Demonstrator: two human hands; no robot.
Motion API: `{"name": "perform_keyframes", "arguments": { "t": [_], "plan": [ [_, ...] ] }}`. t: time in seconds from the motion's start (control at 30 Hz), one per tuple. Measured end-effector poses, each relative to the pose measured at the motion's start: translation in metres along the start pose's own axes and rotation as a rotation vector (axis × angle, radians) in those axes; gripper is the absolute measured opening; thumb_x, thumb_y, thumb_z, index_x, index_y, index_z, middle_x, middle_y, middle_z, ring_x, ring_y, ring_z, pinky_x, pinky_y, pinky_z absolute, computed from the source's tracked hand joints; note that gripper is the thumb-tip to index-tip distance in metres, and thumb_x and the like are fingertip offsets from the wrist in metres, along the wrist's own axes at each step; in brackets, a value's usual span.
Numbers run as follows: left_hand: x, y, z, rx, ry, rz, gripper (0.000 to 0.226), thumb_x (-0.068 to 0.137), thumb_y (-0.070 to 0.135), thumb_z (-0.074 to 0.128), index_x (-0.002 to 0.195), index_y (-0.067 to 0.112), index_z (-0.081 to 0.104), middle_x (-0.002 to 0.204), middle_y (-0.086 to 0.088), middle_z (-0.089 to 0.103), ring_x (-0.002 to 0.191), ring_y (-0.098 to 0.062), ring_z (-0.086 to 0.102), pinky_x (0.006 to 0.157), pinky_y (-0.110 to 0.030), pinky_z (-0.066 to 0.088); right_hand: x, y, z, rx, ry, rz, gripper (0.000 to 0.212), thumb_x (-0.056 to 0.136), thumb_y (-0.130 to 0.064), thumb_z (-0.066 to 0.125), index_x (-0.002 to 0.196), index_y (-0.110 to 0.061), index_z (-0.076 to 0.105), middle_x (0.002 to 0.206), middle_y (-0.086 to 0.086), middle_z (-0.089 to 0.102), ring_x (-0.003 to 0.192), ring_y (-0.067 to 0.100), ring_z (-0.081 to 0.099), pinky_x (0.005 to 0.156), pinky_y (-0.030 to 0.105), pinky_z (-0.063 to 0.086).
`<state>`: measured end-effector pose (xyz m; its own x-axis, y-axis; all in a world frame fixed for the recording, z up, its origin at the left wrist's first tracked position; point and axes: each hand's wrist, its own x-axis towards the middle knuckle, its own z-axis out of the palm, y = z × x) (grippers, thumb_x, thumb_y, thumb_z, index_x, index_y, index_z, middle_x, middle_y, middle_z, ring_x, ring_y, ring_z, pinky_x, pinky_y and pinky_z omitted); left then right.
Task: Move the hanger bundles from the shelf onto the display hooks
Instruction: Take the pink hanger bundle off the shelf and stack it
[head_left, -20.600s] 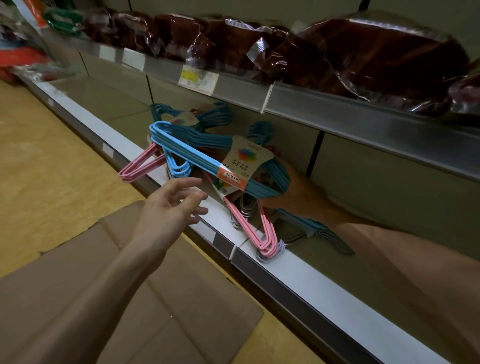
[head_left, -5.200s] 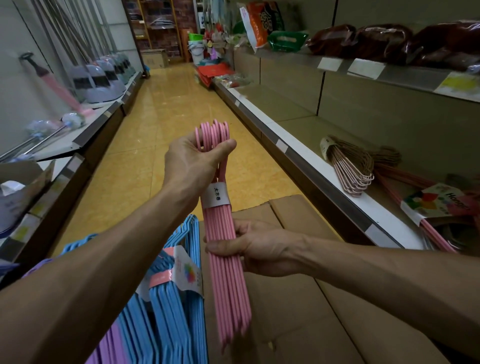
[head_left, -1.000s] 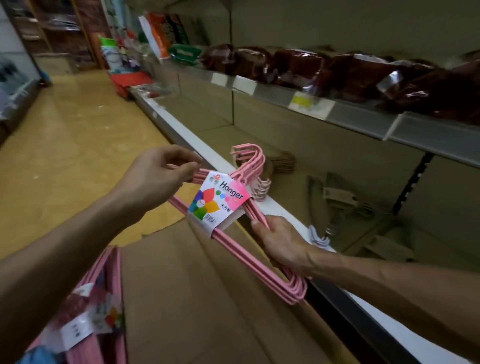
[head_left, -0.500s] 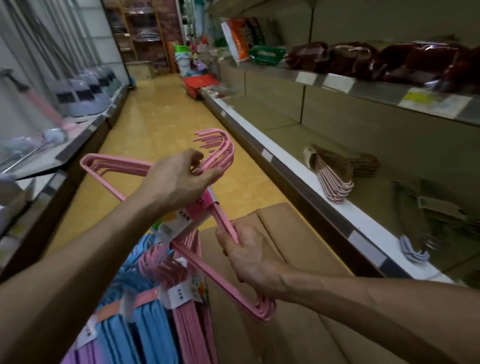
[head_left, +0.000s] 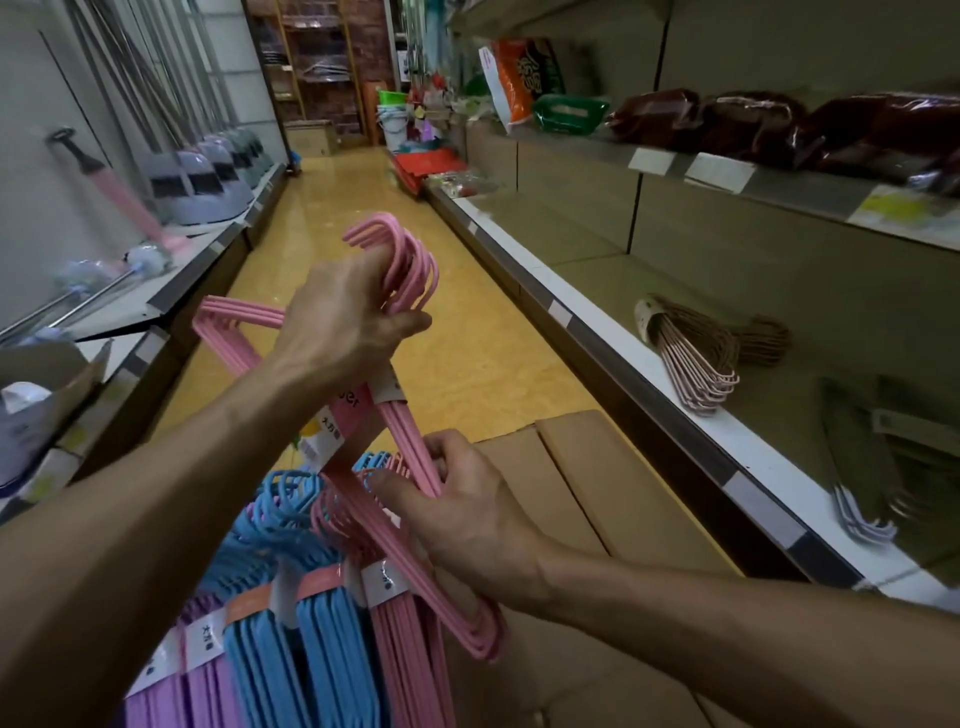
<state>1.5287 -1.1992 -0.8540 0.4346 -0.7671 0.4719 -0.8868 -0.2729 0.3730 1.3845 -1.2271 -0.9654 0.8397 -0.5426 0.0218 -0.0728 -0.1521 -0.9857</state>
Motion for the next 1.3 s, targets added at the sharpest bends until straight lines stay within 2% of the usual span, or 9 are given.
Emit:
{"name": "perform_keyframes", "arguments": {
  "t": [0.2,0.33,0.43,0.6,0.77,0.9,1.1,1.23,1.3],
  "plan": [
    [0.001,0.013,0.002,-0.159,0.005,-0.012,0.037,0.081,0.027,0.075,0.116,0.020,0.064,0.097,0.007,0.067,0.083,-0.002,0.065,0.064,-0.014,0.048,0.001,0.003,-0.022,0.126,-0.157,0.082,0.062,0.075,-0.046,0.082,0.122,-0.028,0.046,0.113,0.004,0.067,0.099,0.018,0.071,0.087,0.043,0.060],
    [0.001,0.022,0.012,-0.350,0.005,-0.032,0.036,0.081,0.021,0.075,0.116,0.023,0.065,0.104,0.004,0.072,0.089,-0.005,0.069,0.073,-0.024,0.058,0.000,0.000,-0.037,0.373,-0.303,0.180,0.049,0.085,-0.029,0.076,0.127,-0.017,0.052,0.115,0.011,0.067,0.097,0.023,0.070,0.087,0.039,0.059],
    [0.003,0.029,0.017,-0.516,0.032,-0.054,0.037,0.083,0.015,0.074,0.118,0.023,0.064,0.106,0.010,0.071,0.091,0.002,0.069,0.071,-0.016,0.057,0.001,-0.003,-0.048,0.514,-0.411,0.238,0.040,0.091,-0.024,0.069,0.124,-0.010,0.052,0.100,0.007,0.066,0.079,0.014,0.068,0.079,0.031,0.057],
    [0.005,0.031,0.022,-0.627,0.052,-0.071,0.040,0.084,0.013,0.073,0.123,0.016,0.065,0.108,0.007,0.072,0.096,0.000,0.069,0.076,-0.019,0.058,0.007,-0.005,-0.062,0.637,-0.601,0.264,0.032,0.097,-0.018,0.058,0.126,-0.012,0.048,0.098,0.004,0.066,0.089,0.018,0.061,0.088,0.035,0.052],
    [0.003,0.028,0.025,-0.680,0.005,-0.129,0.032,0.085,0.013,0.072,0.115,0.021,0.067,0.104,0.007,0.073,0.093,-0.001,0.070,0.073,-0.018,0.059,0.010,0.002,-0.072,0.576,-0.584,0.260,0.033,0.097,-0.009,0.056,0.128,-0.013,0.050,0.101,0.007,0.065,0.090,0.019,0.062,0.088,0.038,0.052],
    [-0.001,0.025,0.026,-0.513,-0.198,-0.233,0.010,0.091,0.028,0.066,0.098,0.022,0.069,0.093,0.001,0.072,0.078,-0.005,0.069,0.057,-0.014,0.051,0.009,0.019,-0.071,0.463,-0.495,0.287,0.036,0.096,-0.010,0.058,0.131,-0.009,0.050,0.099,0.004,0.068,0.087,0.017,0.065,0.081,0.035,0.055],
    [-0.013,-0.005,0.026,-0.292,-0.389,-0.348,0.034,0.087,0.052,0.064,0.098,0.022,0.073,0.093,0.008,0.068,0.093,-0.008,0.062,0.072,-0.023,0.046,0.005,0.052,-0.065,0.373,-0.387,0.359,0.032,0.093,-0.012,0.061,0.123,-0.016,0.055,0.099,0.003,0.069,0.085,0.017,0.062,0.079,0.033,0.054],
    [-0.018,-0.023,0.035,-0.114,-0.437,-0.431,0.090,0.067,0.062,0.075,0.142,0.018,0.047,0.138,-0.008,0.056,0.119,-0.024,0.056,0.092,-0.037,0.048,0.004,0.081,-0.054,0.362,-0.354,0.387,0.040,0.091,-0.013,0.064,0.130,-0.018,0.055,0.119,0.013,0.065,0.110,0.032,0.063,0.095,0.045,0.054],
    [-0.025,-0.027,0.043,-0.161,-0.422,-0.358,0.092,0.072,0.047,0.080,0.149,0.028,0.033,0.147,-0.007,0.048,0.121,-0.023,0.055,0.092,-0.034,0.047,0.003,0.097,-0.048,0.359,-0.340,0.409,0.040,0.091,-0.015,0.065,0.130,-0.021,0.056,0.126,0.017,0.063,0.119,0.038,0.060,0.098,0.051,0.052]
  ]
}}
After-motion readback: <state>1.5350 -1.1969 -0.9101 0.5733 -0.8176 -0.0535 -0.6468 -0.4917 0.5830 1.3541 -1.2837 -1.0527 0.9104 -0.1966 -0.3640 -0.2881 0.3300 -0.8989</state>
